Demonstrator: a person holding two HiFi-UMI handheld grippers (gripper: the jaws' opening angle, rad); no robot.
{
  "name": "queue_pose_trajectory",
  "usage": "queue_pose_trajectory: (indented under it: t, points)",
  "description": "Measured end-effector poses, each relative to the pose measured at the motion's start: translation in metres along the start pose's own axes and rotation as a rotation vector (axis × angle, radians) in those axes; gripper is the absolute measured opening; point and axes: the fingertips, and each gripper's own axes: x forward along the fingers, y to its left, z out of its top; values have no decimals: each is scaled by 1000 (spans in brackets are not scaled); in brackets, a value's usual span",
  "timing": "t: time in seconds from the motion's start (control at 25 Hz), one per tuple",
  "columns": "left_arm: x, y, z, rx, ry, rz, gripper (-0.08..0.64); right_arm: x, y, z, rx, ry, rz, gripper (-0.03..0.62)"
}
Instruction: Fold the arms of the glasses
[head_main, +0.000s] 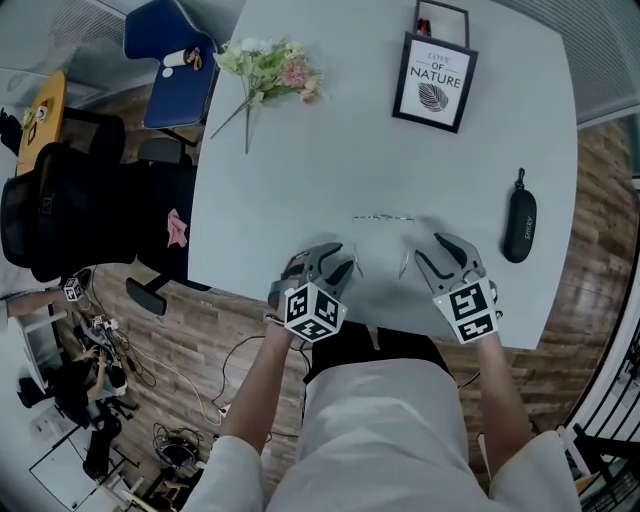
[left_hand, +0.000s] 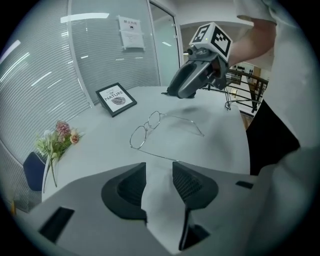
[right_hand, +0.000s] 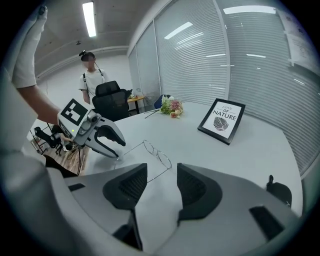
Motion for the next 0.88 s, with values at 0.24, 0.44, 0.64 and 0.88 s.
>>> queue_pose_trajectory:
  t: [0.24,0.44,0.64,0.88]
  points:
    - [7,-3,2,-28,-1,-8,173,9,-4,2,5,9,15,193]
    - [11,-3,5,-36,-1,-11,173,15,-7,-3,15,25,27,192]
    - [12,0,7,-62,3,0,173,17,-9,-3,18,29,31,190]
    - [17,5,14,-92,-2,34,178,17,-8,-5,22,36,33,187]
